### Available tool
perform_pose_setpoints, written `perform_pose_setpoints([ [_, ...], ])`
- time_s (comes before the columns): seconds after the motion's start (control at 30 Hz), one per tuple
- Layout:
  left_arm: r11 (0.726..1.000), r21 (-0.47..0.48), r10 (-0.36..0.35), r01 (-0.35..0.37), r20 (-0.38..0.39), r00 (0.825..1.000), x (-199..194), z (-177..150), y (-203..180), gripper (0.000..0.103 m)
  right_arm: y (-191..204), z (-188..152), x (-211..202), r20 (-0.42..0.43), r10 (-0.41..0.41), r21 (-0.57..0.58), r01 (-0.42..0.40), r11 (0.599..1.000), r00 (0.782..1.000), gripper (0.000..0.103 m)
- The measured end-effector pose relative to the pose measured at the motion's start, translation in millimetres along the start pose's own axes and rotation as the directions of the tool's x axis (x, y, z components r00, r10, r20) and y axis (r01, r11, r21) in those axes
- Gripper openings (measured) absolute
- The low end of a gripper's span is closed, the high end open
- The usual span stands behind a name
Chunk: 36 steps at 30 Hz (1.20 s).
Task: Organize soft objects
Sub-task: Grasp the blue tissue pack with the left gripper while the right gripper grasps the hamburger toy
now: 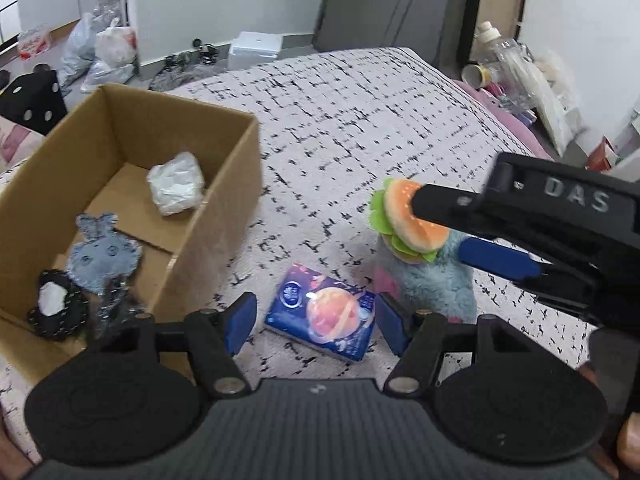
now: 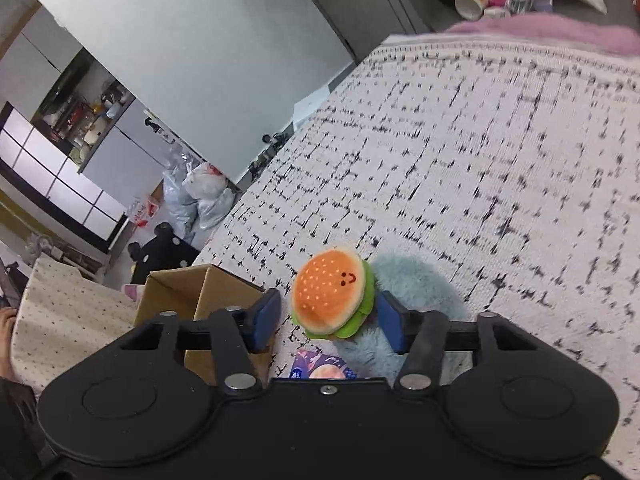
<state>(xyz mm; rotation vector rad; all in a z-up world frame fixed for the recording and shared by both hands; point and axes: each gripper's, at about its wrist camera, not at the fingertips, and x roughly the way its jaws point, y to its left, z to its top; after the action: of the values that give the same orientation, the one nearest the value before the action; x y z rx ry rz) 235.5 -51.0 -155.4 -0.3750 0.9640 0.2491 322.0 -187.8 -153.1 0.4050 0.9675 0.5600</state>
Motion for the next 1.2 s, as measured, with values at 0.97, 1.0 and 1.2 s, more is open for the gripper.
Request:
perform_pose_setpoints([
  [0.97, 0.989, 0.144, 0.031, -0.025, -0.042, 0.999, 55, -14, -12, 0.068, -15, -1, 2, -0.018, 0.002, 0.037, -0.001, 0.999, 1.0, 0.025],
  [1.0, 0.987, 0.158, 0.035, -0.029, -0.034, 0.999, 56, -15, -13, 0.068, -15, -2, 1, -0.017, 0.001, 0.036, 0.0, 0.999, 1.0, 0.025],
  [1.2, 0.984, 0.171, 0.037, -0.039, 0.015, 0.999, 51, -21, -11, 0.059, -13, -5, -7, 0.0, -0.007, 0.043, 0.007, 0.999, 1.0, 0.024],
])
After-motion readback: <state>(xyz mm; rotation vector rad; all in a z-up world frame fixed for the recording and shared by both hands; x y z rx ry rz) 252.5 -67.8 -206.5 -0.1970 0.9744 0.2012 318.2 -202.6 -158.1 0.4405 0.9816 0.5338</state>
